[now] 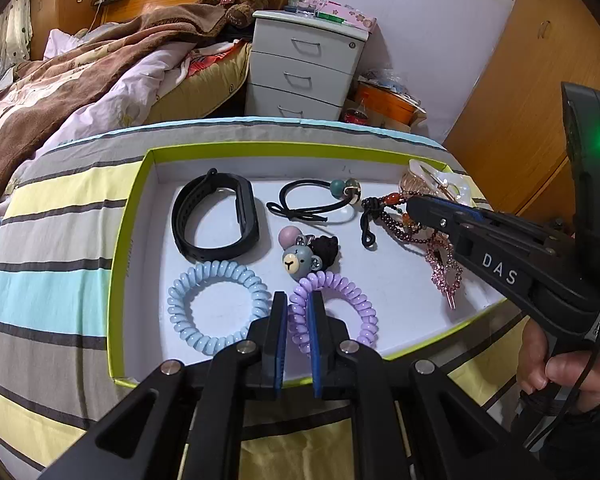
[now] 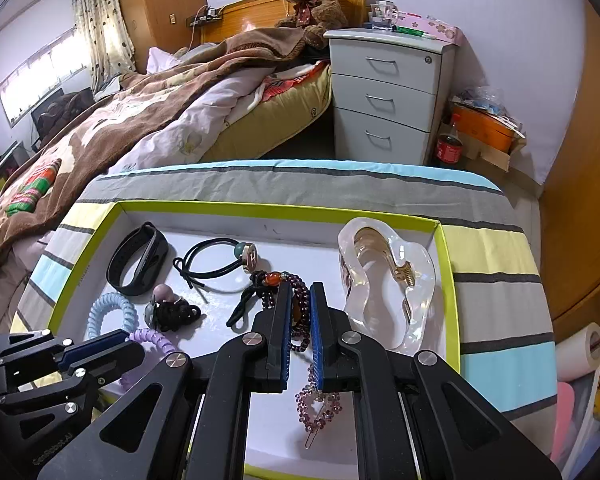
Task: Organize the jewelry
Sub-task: 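Carry the lavender tie with the left gripper into the box while the right carries the beaded strand there, then open the left gripper to drop the lavender tie while the right releases the beaded strand in the box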
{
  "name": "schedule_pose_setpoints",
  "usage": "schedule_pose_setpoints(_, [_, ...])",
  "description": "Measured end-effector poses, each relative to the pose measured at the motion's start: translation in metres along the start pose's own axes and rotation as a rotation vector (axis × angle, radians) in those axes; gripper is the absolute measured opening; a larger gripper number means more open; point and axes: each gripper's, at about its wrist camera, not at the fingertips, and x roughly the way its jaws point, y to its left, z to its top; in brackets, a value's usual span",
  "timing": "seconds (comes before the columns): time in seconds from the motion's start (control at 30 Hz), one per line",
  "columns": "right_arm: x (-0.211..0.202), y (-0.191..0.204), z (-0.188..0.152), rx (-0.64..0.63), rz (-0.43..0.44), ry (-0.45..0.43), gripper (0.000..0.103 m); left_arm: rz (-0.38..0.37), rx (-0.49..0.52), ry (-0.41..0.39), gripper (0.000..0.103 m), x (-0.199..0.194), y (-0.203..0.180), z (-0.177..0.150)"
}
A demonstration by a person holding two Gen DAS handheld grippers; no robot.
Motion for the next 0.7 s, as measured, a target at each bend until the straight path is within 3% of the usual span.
schedule_pose_setpoints(0.7, [0.0053, -0.0001, 0.0003, -0.012, -0.02, 0.011, 0.009, 0.015, -0.003, 0.004, 0.01, 0.0005, 0.0001, 0.0016])
